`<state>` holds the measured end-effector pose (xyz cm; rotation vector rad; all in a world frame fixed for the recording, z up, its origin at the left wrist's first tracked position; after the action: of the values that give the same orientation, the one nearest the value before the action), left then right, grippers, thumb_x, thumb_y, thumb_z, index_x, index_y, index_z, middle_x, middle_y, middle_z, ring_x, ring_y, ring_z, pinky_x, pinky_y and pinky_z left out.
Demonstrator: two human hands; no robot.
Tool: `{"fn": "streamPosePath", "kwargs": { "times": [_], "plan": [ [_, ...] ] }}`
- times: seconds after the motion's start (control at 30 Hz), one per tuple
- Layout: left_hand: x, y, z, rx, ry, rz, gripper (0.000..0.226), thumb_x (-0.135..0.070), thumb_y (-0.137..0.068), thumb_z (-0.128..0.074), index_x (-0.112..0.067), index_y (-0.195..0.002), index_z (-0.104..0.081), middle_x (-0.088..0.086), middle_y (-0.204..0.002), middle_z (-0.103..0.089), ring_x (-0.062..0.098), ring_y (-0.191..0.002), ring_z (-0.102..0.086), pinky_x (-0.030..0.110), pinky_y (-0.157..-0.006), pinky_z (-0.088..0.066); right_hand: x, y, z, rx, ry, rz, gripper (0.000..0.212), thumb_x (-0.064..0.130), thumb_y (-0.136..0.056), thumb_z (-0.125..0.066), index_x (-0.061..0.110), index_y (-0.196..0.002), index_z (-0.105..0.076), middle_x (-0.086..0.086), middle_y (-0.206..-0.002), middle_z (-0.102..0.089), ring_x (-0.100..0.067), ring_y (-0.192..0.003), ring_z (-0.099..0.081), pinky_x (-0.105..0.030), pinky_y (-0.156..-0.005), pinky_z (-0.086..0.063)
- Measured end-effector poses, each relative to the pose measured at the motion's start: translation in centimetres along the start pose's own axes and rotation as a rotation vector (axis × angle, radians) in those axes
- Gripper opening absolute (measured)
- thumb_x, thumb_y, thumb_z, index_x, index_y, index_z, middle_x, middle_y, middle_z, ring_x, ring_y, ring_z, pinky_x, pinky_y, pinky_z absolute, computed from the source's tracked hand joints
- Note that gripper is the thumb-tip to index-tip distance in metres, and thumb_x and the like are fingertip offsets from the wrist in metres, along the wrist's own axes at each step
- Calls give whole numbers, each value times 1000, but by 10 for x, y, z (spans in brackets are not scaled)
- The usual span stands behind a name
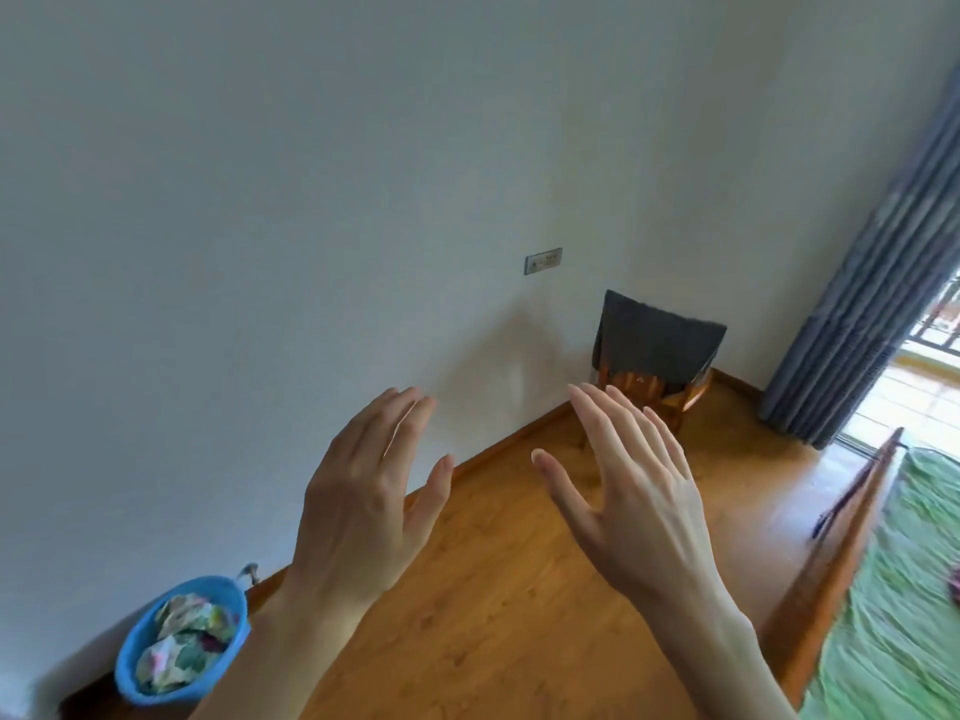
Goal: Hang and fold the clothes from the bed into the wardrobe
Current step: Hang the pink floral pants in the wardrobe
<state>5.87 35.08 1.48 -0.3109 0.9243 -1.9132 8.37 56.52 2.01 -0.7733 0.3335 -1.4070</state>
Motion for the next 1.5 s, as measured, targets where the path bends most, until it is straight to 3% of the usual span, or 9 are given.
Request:
{"fn": "streamPosePath", "kwargs": {
  "times": [0.4,0.67,0.87,1.33,1.5],
  "plan": [
    [-67,-125,-189,131,363,-170,57,-56,-106,-41,-20,-147,-58,2,-152,-58,22,-143,-52,49,-109,-53,-158,-43,-22,-21,267,-297,65,62,-103,-42,19,-151,-51,-1,-156,-51,-22,-148,-43,-51,-118,-40],
    [-153,-219,-313,186,455,-259,60,-61,-107,-34,-23,-148,-57,-1,-154,-56,20,-145,-49,44,-112,-50,-295,-87,-21,-71,310,-430,62,60,-104,-43,22,-153,-47,2,-159,-47,-18,-150,-40,-49,-119,-40],
    [-223,-293,-382,167,534,-328,61,-61,-108,-31,-22,-147,-56,2,-151,-58,24,-142,-53,51,-105,-56,-394,-124,-16,-94,340,-491,66,63,-104,-37,21,-154,-47,1,-158,-49,-17,-151,-38,-49,-118,-42],
    [-338,-417,-556,219,630,-426,60,-61,-107,-34,-22,-146,-59,2,-150,-60,26,-139,-56,57,-104,-55,-585,-197,-28,-92,480,-608,64,60,-105,-36,20,-155,-45,3,-159,-47,-14,-151,-35,-33,-124,-28],
    [-379,-474,-635,221,680,-432,58,-58,-105,-40,-21,-144,-62,3,-149,-61,28,-138,-57,59,-106,-53,-670,-244,-47,-74,503,-642,63,59,-106,-36,21,-156,-43,3,-159,-46,-14,-153,-33,-41,-124,-33]
  ]
}}
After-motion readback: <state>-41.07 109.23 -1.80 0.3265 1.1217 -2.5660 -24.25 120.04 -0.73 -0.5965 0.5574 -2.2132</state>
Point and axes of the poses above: each hand's wrist, its own y-axis away from the middle knuckle, its own z-axis out of the back of the hand, x = y × z, the point moved 10 cm from there along -y, towards the middle knuckle
